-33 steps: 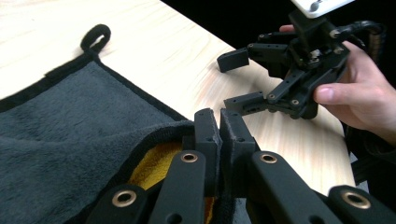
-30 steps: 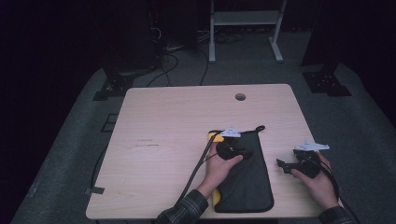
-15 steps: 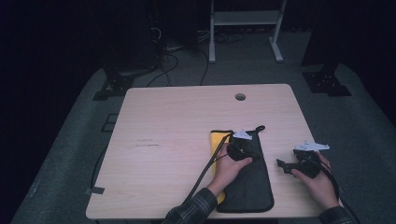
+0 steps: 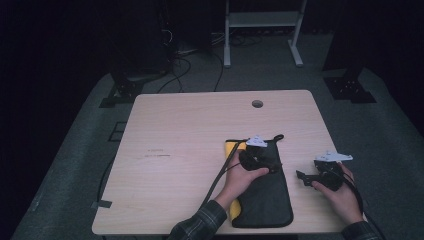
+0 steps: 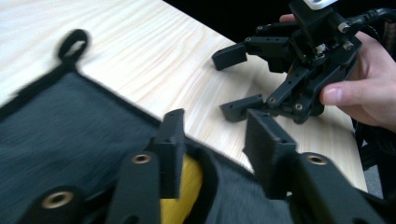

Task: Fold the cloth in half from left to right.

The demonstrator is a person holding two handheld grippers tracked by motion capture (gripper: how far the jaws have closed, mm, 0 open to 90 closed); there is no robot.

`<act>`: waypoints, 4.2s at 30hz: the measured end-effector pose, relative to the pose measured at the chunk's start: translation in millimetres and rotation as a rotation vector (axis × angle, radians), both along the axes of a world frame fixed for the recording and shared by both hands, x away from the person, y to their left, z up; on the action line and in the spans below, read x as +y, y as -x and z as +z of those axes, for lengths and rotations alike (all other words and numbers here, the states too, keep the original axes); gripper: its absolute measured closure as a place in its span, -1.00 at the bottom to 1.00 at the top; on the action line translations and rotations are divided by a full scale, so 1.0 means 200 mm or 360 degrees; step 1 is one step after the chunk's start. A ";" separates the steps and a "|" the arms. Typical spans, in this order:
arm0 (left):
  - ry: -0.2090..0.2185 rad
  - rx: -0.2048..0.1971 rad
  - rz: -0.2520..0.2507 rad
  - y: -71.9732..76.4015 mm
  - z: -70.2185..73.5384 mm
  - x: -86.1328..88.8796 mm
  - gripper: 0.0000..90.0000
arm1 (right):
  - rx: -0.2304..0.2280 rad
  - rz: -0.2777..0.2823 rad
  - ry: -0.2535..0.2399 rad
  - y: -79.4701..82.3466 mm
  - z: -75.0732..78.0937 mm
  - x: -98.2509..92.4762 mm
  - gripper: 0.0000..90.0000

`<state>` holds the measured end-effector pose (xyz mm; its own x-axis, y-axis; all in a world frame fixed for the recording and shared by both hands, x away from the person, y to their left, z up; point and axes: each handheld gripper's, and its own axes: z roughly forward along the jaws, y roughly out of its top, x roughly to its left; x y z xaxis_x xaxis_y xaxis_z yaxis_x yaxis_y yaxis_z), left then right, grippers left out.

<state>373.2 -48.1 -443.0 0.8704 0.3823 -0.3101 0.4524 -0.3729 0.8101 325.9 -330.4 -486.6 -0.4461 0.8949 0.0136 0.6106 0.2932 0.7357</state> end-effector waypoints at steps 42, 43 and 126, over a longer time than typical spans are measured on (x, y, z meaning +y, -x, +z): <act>-0.0486 -0.0153 0.0324 0.10 -0.16 0.51 -0.35 | -0.0004 0.0023 0.0004 0.00 0.00 -0.01 -0.68; -0.0492 -0.0165 0.0324 0.11 -0.16 0.50 -0.29 | -0.0003 0.0022 0.0003 0.01 0.00 -0.01 -0.68; -0.0589 -0.0240 0.0515 0.27 -0.20 1.21 -0.98 | -0.0103 0.0558 -0.0156 -0.20 0.25 0.60 0.11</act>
